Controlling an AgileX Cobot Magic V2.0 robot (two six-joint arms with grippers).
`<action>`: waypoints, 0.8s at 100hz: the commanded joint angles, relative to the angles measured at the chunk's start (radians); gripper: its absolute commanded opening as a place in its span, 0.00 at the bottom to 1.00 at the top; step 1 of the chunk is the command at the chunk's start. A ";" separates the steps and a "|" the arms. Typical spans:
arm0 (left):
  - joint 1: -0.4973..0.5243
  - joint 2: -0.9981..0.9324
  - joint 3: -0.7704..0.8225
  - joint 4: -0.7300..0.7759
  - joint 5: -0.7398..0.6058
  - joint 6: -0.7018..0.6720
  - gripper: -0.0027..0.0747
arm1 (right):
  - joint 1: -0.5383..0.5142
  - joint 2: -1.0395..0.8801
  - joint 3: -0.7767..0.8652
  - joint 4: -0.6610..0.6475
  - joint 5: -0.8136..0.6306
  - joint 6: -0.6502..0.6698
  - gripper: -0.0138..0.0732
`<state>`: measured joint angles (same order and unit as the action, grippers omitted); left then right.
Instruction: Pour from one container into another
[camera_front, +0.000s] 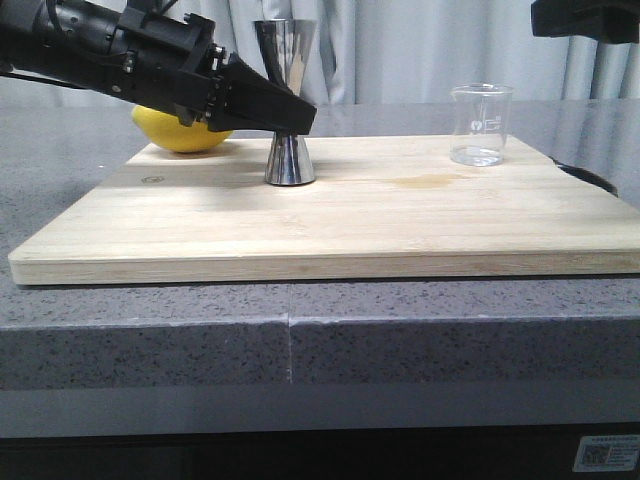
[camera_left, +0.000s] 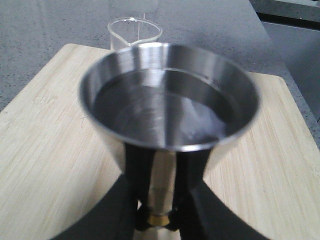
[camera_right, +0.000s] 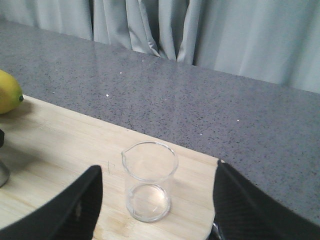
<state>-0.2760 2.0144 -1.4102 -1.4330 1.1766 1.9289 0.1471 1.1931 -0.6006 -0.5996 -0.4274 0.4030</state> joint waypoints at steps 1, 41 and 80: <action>0.005 -0.054 -0.019 -0.033 0.092 -0.013 0.15 | -0.004 -0.029 -0.026 0.009 -0.066 0.001 0.65; 0.005 -0.054 -0.019 -0.024 0.092 -0.014 0.16 | -0.004 -0.029 -0.026 0.009 -0.066 0.001 0.65; 0.005 -0.054 -0.019 -0.024 0.092 -0.025 0.24 | -0.004 -0.029 -0.026 0.009 -0.066 0.001 0.65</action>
<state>-0.2760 2.0144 -1.4102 -1.4269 1.1766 1.9268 0.1471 1.1931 -0.6006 -0.5996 -0.4274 0.4045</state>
